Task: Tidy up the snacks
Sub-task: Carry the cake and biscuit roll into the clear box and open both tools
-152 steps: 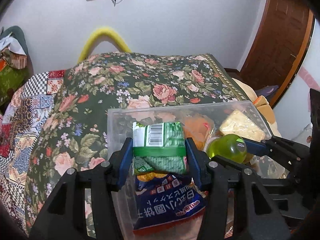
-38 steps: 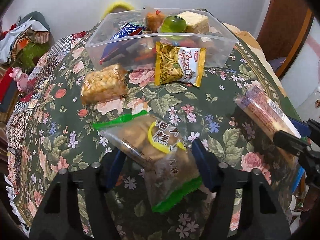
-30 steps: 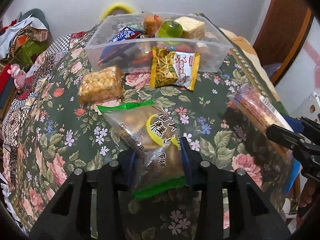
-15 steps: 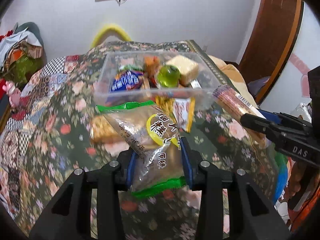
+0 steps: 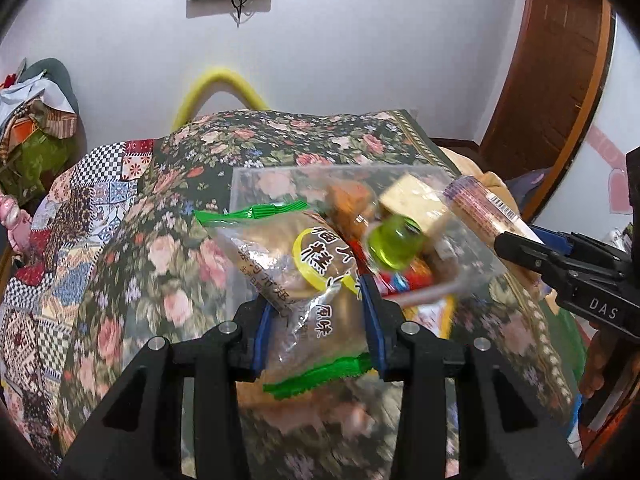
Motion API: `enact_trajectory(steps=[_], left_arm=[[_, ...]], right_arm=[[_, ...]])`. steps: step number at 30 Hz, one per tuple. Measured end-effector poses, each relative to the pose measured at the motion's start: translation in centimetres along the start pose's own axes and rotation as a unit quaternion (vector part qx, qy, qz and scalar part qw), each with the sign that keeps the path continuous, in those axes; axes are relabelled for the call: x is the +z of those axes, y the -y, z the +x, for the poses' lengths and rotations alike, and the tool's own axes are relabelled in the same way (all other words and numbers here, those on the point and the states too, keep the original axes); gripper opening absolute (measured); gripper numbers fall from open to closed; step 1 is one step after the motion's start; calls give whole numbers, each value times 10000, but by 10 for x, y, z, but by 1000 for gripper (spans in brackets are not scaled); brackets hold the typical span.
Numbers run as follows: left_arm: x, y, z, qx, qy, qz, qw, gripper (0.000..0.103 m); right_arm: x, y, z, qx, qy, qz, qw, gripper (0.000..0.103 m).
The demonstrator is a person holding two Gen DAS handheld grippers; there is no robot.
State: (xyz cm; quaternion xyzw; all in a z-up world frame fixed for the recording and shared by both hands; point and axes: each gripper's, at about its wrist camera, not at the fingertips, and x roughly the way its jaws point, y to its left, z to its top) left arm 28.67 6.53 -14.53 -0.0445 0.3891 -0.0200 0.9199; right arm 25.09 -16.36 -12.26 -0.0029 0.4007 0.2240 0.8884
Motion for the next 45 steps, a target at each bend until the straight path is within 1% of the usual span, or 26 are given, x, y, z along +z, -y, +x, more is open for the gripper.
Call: enact_trajectory(steps=[8,14,18,22,23,24,29,32,33,34,36,41,45], left_arm=[[26,-14,43,-24,-92,-35,9999,40],[40,-18,71,-84,-73,-38,9999,40],[46,-16,80,-91,-25,3,10000,40],[49,-16,84,17,-19,20,10000,45],[49,-16,85,30,-39,5,10000,50],[48,-17,85,46,-45,-11,10000,55],[39,-18,76,23,-49,-8,10000,67],[34,-16,66,-6,-38,46,10000,73],[32,-15,61,-10,-48,45,10000,74],[31,-16,58,-20,-67,35,10000,74],[28,-16,51,-55,-104,23,9999,74],[15,-16,27,-113,-69,99,9999,75],[4,-18,12,-125,-77,113,9998,81]], right_arm=[[21,7,29,-207,-20,-55,9998,43],[27,27,42,-357,-61,259,9990,43],[27,31,47,-318,-46,384,9987,43],[29,32,47,-360,4,440,9984,43],[30,33,48,-358,6,459,9983,43],[30,34,48,-360,6,476,9982,43],[27,37,43,-466,1,481,9978,43],[24,38,43,-426,-146,438,9980,48],[23,38,42,-446,-144,428,9980,51],[22,38,40,-487,-145,409,9979,56],[19,35,37,-561,-155,326,9978,61],[11,29,22,-565,-209,200,9980,62],[2,19,7,-506,-191,45,9985,63]])
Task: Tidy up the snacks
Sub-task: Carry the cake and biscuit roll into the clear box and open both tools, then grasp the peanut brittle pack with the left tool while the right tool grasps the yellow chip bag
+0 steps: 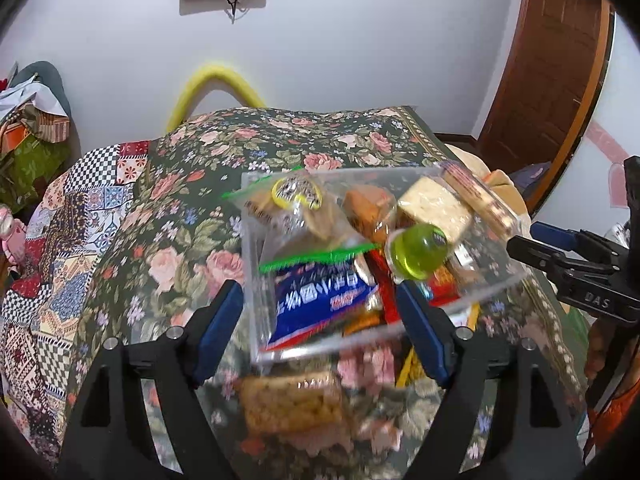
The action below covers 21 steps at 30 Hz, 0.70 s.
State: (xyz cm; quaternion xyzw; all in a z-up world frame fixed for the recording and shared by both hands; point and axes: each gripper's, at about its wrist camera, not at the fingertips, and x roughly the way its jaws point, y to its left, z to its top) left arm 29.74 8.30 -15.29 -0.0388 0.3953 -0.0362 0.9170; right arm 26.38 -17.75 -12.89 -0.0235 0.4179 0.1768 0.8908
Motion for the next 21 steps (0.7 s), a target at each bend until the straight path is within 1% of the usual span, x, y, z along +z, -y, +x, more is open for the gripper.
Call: enact_trajectory(steps=[1,3,4,9,12,17,21], left_arm=[[-4,-1,-3,-5,-30,-10,10000,83],[-11,-4,-5,-31,-100,-56,9999,89],[-16,-5,-6,-43,-140,-88,9999,89],[-36,-12,4,84,-417,-72,9991,92],[-50,-23,18,122,-674,-279,9973,94],[-67,-35,37,-57,-956,-658,9932,94],[-72,-35,49,-124,-1035,-692,9921,94]], right_arm=[[-3,-3,-4,37,1,-40,10000,67],[-9,-9,-10,121,34,-77,9999,73],[-13,-12,-11,184,29,-103,9998,75],[-31,-28,-3,447,-264,-214,9984,75],[-41,-35,9,488,-454,-302,9973,76],[-51,-43,29,538,-767,-375,9949,76],[-51,-48,45,560,-890,-405,9936,76]])
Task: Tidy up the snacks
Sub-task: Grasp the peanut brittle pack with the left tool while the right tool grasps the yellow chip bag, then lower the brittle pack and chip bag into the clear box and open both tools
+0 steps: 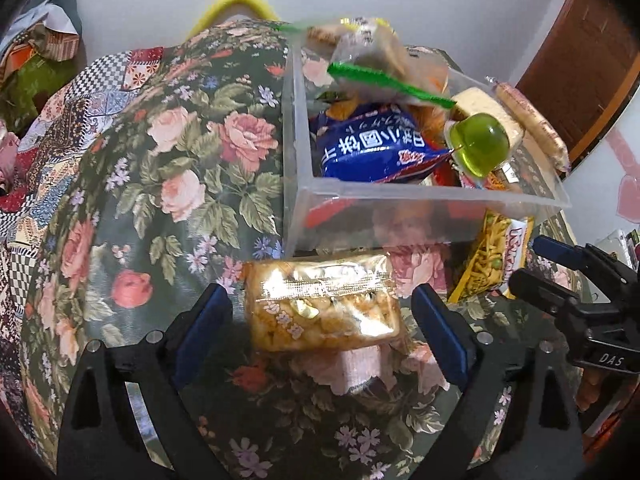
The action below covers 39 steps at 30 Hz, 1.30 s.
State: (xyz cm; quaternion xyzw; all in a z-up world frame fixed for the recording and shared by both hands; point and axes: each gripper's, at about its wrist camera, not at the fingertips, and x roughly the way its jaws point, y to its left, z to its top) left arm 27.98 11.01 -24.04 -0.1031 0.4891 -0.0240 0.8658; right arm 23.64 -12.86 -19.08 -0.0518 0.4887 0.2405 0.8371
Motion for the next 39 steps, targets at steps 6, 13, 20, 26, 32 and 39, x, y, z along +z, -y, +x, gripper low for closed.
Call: enact_trajectory(steps=[6,13,20,26,32,39], left_arm=[[-5,0,19,-34,-163,35,9999,94],[-11,3,16,-79,40,203,9998,82],[-21,11,-6,-267,112,272,9992,74],[-21,22,-29,-210,384,399,9982,74],[-14,30,-51,-203,642,353,9971,74],[1,31,-67,-247,893,279,9953,74]], right_arm=[[5,-5,15,107,-113,19,9999,76],[5,-15,16,292,-75,-43,9995,67],[0,-40,10,34,218,-447,9988,36],[-2,-42,-3,38,359,-477,9982,22],[-4,-39,-18,162,483,-445,9977,20],[-4,-27,-40,312,758,-261,9963,19]])
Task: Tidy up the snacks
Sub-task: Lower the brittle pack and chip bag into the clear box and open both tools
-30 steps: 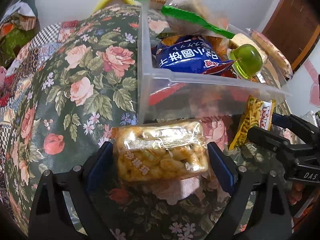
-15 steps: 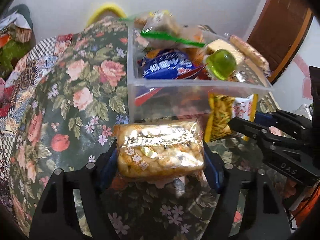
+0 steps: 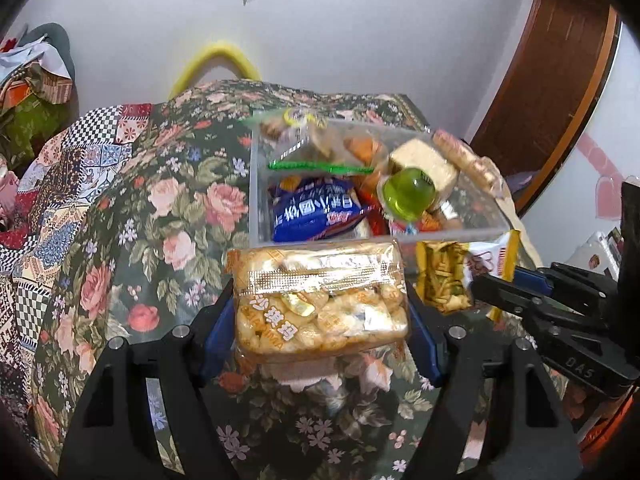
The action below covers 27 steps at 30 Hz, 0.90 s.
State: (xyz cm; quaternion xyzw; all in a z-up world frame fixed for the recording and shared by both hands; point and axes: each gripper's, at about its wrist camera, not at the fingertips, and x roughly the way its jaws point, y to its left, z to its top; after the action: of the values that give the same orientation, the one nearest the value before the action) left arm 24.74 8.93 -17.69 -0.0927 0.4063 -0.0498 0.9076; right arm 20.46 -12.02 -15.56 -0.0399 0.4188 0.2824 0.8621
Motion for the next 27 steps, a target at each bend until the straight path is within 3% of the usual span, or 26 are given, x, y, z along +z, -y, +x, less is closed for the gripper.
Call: enact_trajectory(steps=[12,27], left_arm=[[37,2,14,-51,196,-3,9998,74],[56,13,52,43,97,150,9998,74]], right_arm=[[33,15,-11,-96,579,294,9978,19],[38,19,23,-33,320,383,9988,19]])
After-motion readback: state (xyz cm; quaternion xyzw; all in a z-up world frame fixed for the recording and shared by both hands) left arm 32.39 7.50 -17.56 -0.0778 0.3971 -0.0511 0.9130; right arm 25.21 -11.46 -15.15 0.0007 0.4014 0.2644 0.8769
